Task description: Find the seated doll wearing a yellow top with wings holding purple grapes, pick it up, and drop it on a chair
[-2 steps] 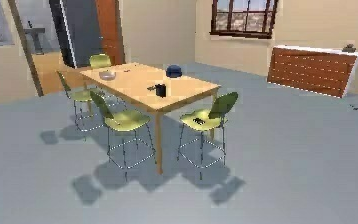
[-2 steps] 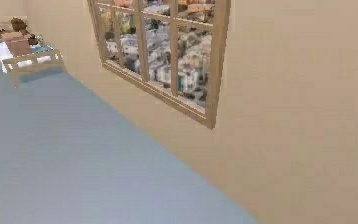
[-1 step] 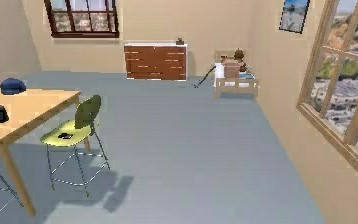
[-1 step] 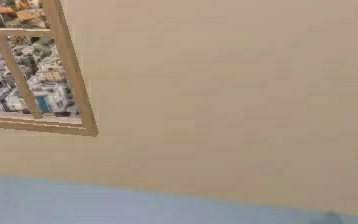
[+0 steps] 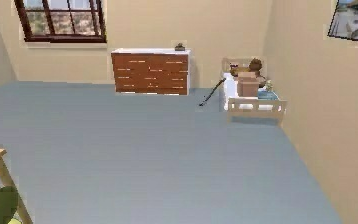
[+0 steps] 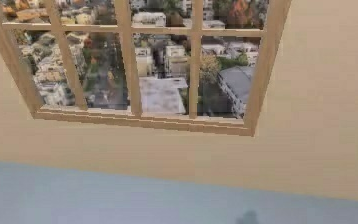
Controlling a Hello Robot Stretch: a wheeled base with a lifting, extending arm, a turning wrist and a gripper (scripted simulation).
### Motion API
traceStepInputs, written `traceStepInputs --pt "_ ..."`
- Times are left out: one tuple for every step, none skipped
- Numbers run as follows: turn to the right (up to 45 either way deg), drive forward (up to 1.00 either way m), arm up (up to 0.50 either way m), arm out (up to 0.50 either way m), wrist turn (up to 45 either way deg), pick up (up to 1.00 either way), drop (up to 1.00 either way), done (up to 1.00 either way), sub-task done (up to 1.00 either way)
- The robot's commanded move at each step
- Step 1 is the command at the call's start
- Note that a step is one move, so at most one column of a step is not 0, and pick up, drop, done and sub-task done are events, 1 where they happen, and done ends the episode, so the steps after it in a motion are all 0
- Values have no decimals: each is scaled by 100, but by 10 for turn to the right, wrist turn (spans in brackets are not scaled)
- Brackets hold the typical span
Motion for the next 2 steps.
traceStepInputs --pt "0 100 0 0 0 0 0 0 0" --pt "30 0 0 0 0 0 0 0 0"
